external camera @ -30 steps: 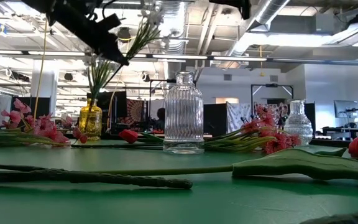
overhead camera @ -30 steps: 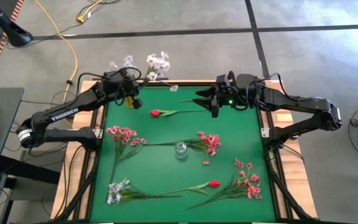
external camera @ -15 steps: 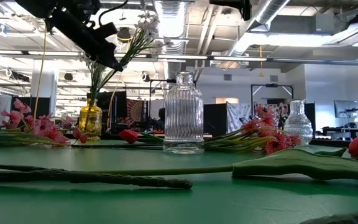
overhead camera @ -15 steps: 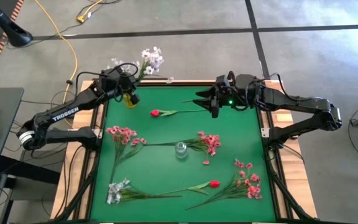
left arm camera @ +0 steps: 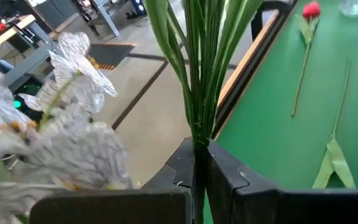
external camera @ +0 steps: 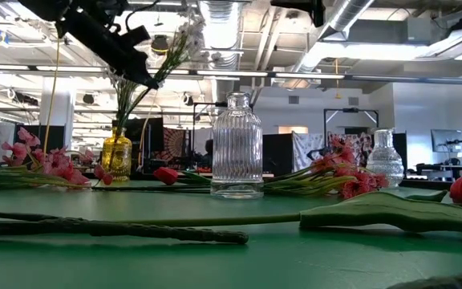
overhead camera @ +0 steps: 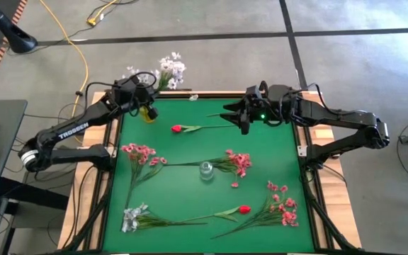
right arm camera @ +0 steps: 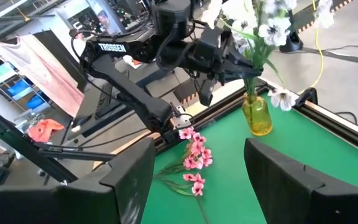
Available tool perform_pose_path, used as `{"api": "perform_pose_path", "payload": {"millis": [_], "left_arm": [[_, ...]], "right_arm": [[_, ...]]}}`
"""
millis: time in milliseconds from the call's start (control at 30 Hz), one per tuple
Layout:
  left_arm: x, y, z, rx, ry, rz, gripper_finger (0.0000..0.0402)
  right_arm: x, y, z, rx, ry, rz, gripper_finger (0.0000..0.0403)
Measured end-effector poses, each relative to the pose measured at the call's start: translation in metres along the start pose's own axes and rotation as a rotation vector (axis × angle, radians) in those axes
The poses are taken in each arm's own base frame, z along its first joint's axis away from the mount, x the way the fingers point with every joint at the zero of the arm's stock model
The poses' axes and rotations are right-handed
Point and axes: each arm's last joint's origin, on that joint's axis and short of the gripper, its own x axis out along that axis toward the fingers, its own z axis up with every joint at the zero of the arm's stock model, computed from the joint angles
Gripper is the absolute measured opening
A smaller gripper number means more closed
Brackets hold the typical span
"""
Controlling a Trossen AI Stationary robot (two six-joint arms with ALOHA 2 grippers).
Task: Sort flowers into vase by color
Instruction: Put the right white flowers into the yellow vase
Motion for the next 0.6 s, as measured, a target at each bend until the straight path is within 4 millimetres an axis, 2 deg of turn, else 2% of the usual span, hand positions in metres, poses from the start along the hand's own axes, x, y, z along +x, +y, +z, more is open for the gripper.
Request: {"api": "perform_pose_path", "payload": {"millis": [333,600], "left_arm": [[-0.04,-0.01,-0.016,-0.074,-0.229,-0.151,0.0],[-0.059,-0.016,-0.044,-0.166,-0.345,-0.031,0.0]], "right_arm": [[0.0,-0.001,-0.002,0.001,0.024,-0.012,0.0276],[0.0,-0.003,-0.001,0.001,0.017,-0.018,0.0276]]}}
